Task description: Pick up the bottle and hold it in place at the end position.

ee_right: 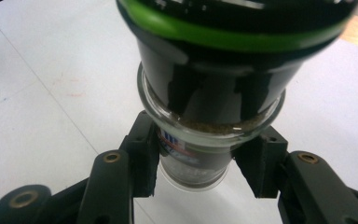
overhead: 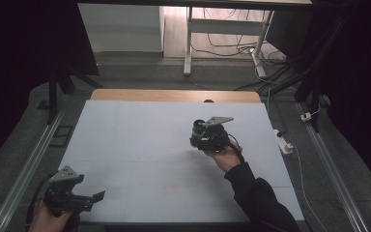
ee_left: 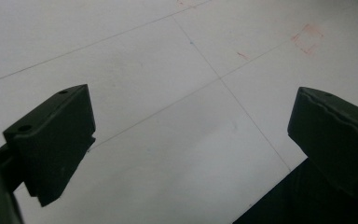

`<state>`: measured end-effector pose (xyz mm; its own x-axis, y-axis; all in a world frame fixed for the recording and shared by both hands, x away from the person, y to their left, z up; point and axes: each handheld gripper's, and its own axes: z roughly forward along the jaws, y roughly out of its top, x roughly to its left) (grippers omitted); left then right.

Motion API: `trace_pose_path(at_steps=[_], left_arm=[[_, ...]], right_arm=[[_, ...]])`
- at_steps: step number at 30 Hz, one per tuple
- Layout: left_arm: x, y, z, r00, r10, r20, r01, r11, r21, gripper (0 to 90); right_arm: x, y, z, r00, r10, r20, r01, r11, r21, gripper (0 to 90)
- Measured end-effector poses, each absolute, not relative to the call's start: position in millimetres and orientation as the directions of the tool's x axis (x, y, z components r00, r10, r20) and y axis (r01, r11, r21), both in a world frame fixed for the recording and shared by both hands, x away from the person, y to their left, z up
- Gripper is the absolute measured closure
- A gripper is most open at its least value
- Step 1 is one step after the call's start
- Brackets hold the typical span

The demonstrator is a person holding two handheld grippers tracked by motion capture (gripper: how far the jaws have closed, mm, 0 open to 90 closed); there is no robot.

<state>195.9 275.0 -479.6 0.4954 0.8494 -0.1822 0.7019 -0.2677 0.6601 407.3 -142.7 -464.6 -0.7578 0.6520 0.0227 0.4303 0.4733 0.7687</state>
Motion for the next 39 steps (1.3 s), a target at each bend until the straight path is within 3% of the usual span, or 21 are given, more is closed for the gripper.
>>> trace_pose_path(at_steps=[20, 39], left_arm=[[196.6, 275.5, -479.9, 0.494, 0.848, -0.192, 0.707, -0.263, 0.656, 1.8], [196.8, 274.7, -479.9, 0.496, 0.848, -0.186, 0.707, -0.27, 0.654, 1.6]], right_arm=[[412.5, -86.5, -483.6, -0.802, 0.597, -0.004, 0.394, 0.534, 0.748, 52.3], [414.7, -73.1, -511.8, -0.803, 0.595, -0.027, 0.401, 0.573, 0.715, 52.3]])
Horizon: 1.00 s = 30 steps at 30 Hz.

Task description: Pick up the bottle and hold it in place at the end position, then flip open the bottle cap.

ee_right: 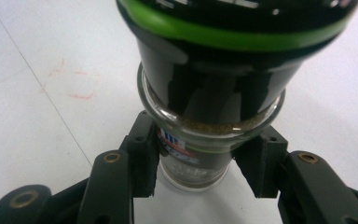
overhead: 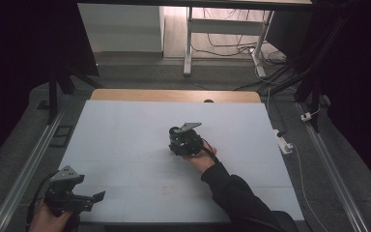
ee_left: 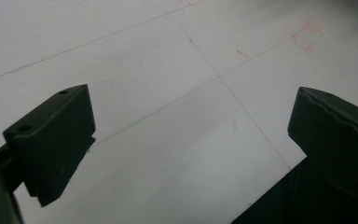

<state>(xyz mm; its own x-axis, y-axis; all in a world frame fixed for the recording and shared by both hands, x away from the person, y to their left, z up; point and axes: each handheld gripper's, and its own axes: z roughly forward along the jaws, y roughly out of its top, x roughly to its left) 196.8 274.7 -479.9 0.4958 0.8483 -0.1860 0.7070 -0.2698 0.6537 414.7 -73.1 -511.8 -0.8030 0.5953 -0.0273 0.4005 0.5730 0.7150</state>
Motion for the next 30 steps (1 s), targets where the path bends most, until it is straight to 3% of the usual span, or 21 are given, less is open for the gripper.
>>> trace_pose_path(at_steps=[30], left_arm=[[199.4, 272.8, -479.0, 0.511, 0.841, -0.178, 0.698, -0.286, 0.656, 0.0]], right_arm=[[411.3, -75.6, -517.6, -0.808, 0.588, -0.04, 0.378, 0.568, 0.731, 52.3]])
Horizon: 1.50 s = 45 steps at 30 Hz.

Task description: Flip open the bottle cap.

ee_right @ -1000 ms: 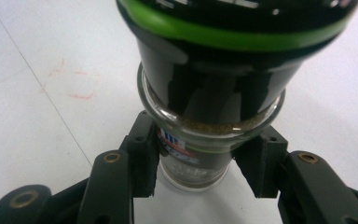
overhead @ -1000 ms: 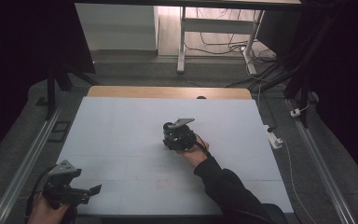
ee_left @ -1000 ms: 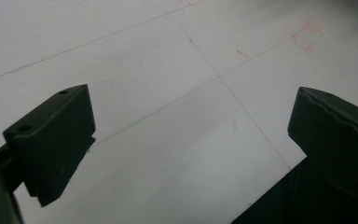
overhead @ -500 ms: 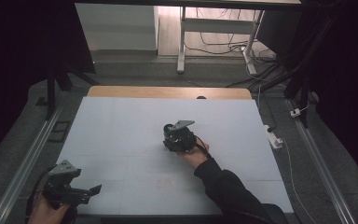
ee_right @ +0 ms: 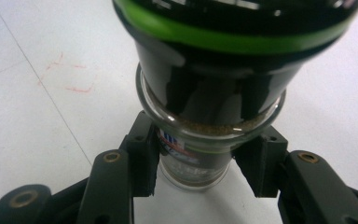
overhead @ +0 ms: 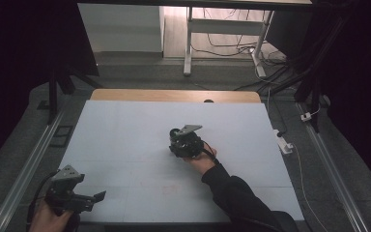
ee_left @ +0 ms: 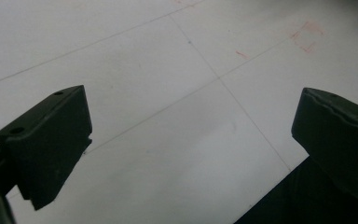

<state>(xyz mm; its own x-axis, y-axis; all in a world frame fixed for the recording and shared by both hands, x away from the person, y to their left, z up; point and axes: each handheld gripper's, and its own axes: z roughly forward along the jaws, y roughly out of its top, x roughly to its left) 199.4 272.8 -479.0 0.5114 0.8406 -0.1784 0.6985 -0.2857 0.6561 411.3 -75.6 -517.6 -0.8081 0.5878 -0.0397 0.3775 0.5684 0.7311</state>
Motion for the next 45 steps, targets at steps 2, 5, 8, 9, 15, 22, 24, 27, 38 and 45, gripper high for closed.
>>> trace_pose_path(at_steps=[2, 5, 8, 9, 15, 22, 24, 27, 38, 45], left_arm=[[200.4, 272.8, -479.0, 0.525, 0.832, -0.182, 0.693, -0.294, 0.658, 0.0], [202.1, 272.3, -478.7, 0.536, 0.824, -0.182, 0.683, -0.297, 0.667, 0.0], [204.2, 270.8, -478.2, 0.547, 0.818, -0.177, 0.671, -0.302, 0.677, 0.0], [205.0, 270.0, -477.9, 0.548, 0.818, -0.175, 0.67, -0.303, 0.678, 0.0], [211.8, 265.9, -475.4, 0.556, 0.807, -0.198, 0.666, -0.291, 0.687, 0.5], [223.7, 258.2, -476.6, 0.617, 0.757, -0.216, 0.623, -0.301, 0.722, 0.2], [226.9, 254.9, -476.4, 0.629, 0.749, -0.211, 0.611, -0.308, 0.729, 0.1], [231.9, 249.4, -475.6, 0.642, 0.741, -0.195, 0.595, -0.321, 0.737, 0.0], [259.2, 232.3, -470.5, 0.676, 0.711, -0.196, 0.556, -0.316, 0.769, 0.0], [272.6, 220.2, -468.8, 0.701, 0.693, -0.168, 0.527, -0.345, 0.777, 0.0]], right_arm=[[411.2, -75.6, -517.7, -0.808, 0.588, -0.04, 0.378, 0.568, 0.731, 52.4], [411.2, -75.6, -517.6, -0.808, 0.587, -0.039, 0.378, 0.569, 0.731, 52.3], [411.5, -76.1, -517.6, -0.81, 0.585, -0.042, 0.375, 0.571, 0.73, 52.3], [411.3, -75.8, -517.7, -0.809, 0.587, -0.038, 0.377, 0.568, 0.732, 52.3], [411.6, -76.9, -518.4, -0.811, 0.583, -0.04, 0.37, 0.567, 0.736, 52.2], [411.9, -77.2, -518.4, -0.813, 0.581, -0.037, 0.371, 0.566, 0.736, 52.2], [411.9, -77.2, -518.4, -0.813, 0.581, -0.037, 0.371, 0.566, 0.737, 52.2], [412.0, -77.3, -518.5, -0.814, 0.58, -0.036, 0.371, 0.565, 0.737, 52.2], [412.1, -77.3, -518.4, -0.814, 0.58, -0.035, 0.372, 0.566, 0.736, 52.2], [411.9, -77.2, -518.3, -0.813, 0.581, -0.036, 0.373, 0.566, 0.735, 52.2]])
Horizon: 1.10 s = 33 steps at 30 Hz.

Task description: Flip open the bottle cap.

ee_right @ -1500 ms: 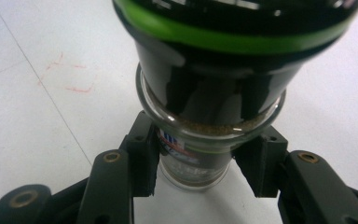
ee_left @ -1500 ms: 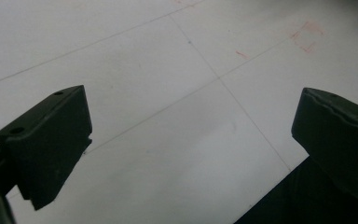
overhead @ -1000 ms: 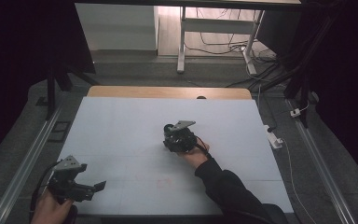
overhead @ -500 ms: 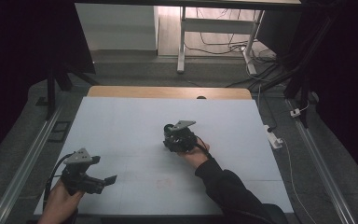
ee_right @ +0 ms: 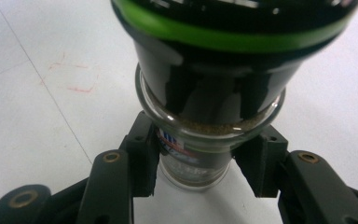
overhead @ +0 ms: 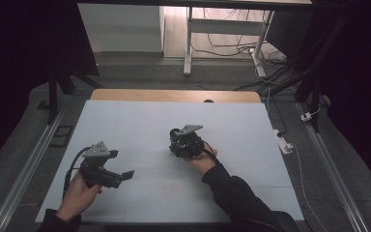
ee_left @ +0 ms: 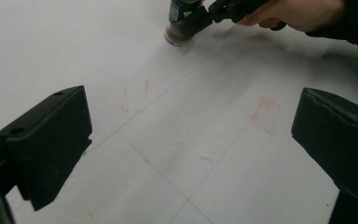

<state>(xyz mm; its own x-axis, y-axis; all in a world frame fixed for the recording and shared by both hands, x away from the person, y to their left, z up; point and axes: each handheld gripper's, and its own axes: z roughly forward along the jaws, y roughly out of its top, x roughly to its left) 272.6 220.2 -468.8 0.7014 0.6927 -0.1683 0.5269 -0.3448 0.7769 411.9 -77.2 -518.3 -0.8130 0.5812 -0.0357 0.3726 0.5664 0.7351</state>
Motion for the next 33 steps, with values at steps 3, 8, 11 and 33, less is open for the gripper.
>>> trace_pose_path(at_steps=[3, 8, 11, 33], left_arm=[[282.1, 214.1, -467.1, 0.7, 0.695, -0.162, 0.529, -0.353, 0.772, 0.0], [296.0, 204.5, -464.6, 0.688, 0.708, -0.159, 0.544, -0.358, 0.759, 0.0], [303.3, 198.9, -464.0, 0.695, 0.705, -0.141, 0.534, -0.373, 0.759, 0.0], [349.8, 156.7, -465.4, 0.757, 0.65, -0.073, 0.452, -0.438, 0.777, 0.0]], right_arm=[[411.9, -77.3, -518.3, -0.813, 0.581, -0.036, 0.372, 0.567, 0.735, 52.2], [412.0, -77.3, -518.4, -0.814, 0.58, -0.035, 0.372, 0.567, 0.735, 52.2], [412.0, -77.3, -518.3, -0.814, 0.58, -0.036, 0.372, 0.567, 0.735, 52.2], [411.9, -77.4, -518.2, -0.815, 0.578, -0.037, 0.37, 0.569, 0.734, 52.2]])
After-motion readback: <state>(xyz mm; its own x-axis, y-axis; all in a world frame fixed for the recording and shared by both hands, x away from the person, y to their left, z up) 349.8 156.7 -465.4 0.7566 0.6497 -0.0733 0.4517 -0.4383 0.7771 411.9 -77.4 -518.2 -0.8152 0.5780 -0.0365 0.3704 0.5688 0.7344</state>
